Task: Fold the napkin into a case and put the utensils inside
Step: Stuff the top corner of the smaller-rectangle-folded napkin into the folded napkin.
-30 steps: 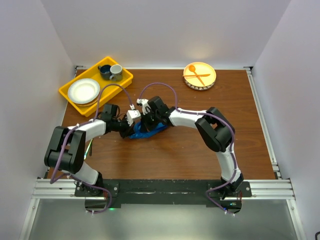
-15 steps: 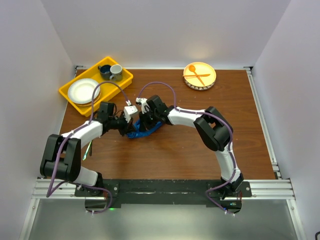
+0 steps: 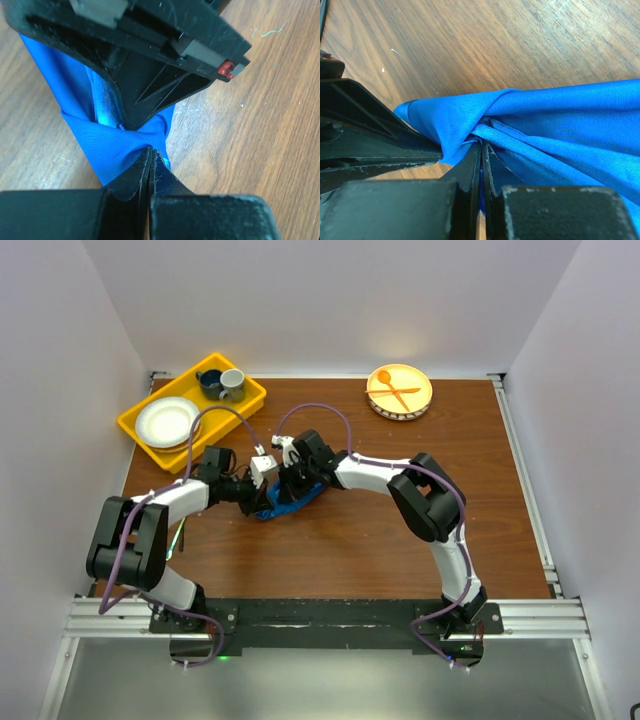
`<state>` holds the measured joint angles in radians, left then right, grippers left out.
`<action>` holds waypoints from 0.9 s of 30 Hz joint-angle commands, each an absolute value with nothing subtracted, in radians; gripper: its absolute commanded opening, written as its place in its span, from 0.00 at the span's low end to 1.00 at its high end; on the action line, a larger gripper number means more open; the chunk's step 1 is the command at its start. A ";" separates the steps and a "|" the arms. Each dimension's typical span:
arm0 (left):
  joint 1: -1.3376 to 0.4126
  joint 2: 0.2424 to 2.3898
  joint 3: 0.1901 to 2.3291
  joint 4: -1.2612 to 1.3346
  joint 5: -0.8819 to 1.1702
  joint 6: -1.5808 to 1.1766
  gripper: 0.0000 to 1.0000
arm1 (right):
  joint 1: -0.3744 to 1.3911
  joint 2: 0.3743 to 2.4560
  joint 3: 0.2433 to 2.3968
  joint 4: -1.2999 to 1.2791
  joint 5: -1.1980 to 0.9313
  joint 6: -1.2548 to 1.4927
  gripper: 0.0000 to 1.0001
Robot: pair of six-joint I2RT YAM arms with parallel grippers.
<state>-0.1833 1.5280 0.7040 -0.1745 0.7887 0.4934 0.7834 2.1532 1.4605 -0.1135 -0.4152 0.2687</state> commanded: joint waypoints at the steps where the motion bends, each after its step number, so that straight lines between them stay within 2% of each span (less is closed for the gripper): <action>1: -0.179 1.545 0.719 -0.189 0.804 0.529 0.00 | 0.787 2.119 1.499 -0.138 -0.445 0.287 0.00; 11: -0.178 1.513 0.696 -0.186 0.819 0.561 0.00 | 0.802 2.152 1.551 -0.129 -0.433 0.305 0.00; 16: -0.178 1.488 0.690 -0.157 0.836 0.543 0.00 | 0.802 2.232 1.562 -0.158 -0.407 0.304 0.00; 27: -0.186 1.621 0.715 -0.205 0.692 0.566 0.00 | 0.801 2.243 1.557 -0.138 -0.419 0.354 0.00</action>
<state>-0.1818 1.5734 0.7063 -0.1730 0.7609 0.5396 0.7975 2.2150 1.5452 -0.1333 -0.4473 0.3275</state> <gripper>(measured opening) 0.012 0.010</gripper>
